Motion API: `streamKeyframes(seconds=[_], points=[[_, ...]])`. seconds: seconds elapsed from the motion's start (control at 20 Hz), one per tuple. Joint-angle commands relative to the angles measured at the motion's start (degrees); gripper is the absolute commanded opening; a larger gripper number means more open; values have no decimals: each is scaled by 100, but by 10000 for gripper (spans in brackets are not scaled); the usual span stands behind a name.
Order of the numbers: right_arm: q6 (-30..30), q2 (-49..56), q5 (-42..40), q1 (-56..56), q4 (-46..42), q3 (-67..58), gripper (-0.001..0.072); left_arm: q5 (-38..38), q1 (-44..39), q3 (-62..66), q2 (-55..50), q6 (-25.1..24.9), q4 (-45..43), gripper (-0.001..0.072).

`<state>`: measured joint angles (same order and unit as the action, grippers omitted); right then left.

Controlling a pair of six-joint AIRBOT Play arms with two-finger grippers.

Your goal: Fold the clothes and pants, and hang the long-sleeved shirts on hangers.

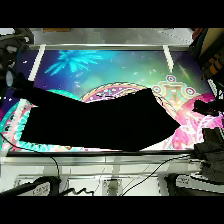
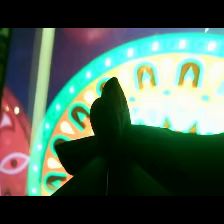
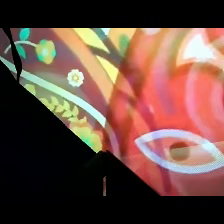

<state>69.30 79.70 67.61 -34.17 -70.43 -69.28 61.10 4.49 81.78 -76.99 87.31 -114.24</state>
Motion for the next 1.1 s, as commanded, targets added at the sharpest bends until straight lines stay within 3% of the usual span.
streamKeyframes(seconds=[0.0, 0.1, 0.25, 0.4, 0.45, 0.5, 0.55, 0.7, 0.85, 1.05], points=[[0, 0, -151, 0, 7, 2, 16, 39, -55, 4, -719, 63, -79, 8], [2, 0, -282, 0, 9, 2, 16, -791, -111, 4, -1145, 505, -57, 8], [2, 0, -415, 0, 9, 2, 16, -2260, -175, 4, -1530, 1600, 94, 9], [2, 0, -560, 0, 11, 2, 16, -3637, -205, 4, -1711, 1974, 280, 11], [4, 0, -601, 0, 11, 2, 16, -3827, -203, 4, -1773, 1974, 284, 104], [2, 0, -629, 0, 11, 2, 16, -3807, -201, 4, -1803, 1996, 284, 401], [2, 0, -640, 0, 11, 2, 16, -3624, -175, 4, -1810, 2068, 286, 612], [2, 0, -726, 0, 9, 2, 16, -2385, 35, 4, -1755, 2072, 284, 627], [2, 0, -761, 0, 11, 2, 16, -1370, 457, 2, -1768, 2070, 474, 546], [2, 0, -761, 0, 11, 2, 16, -1329, 1154, 0, -1875, 1585, 2142, 546]])
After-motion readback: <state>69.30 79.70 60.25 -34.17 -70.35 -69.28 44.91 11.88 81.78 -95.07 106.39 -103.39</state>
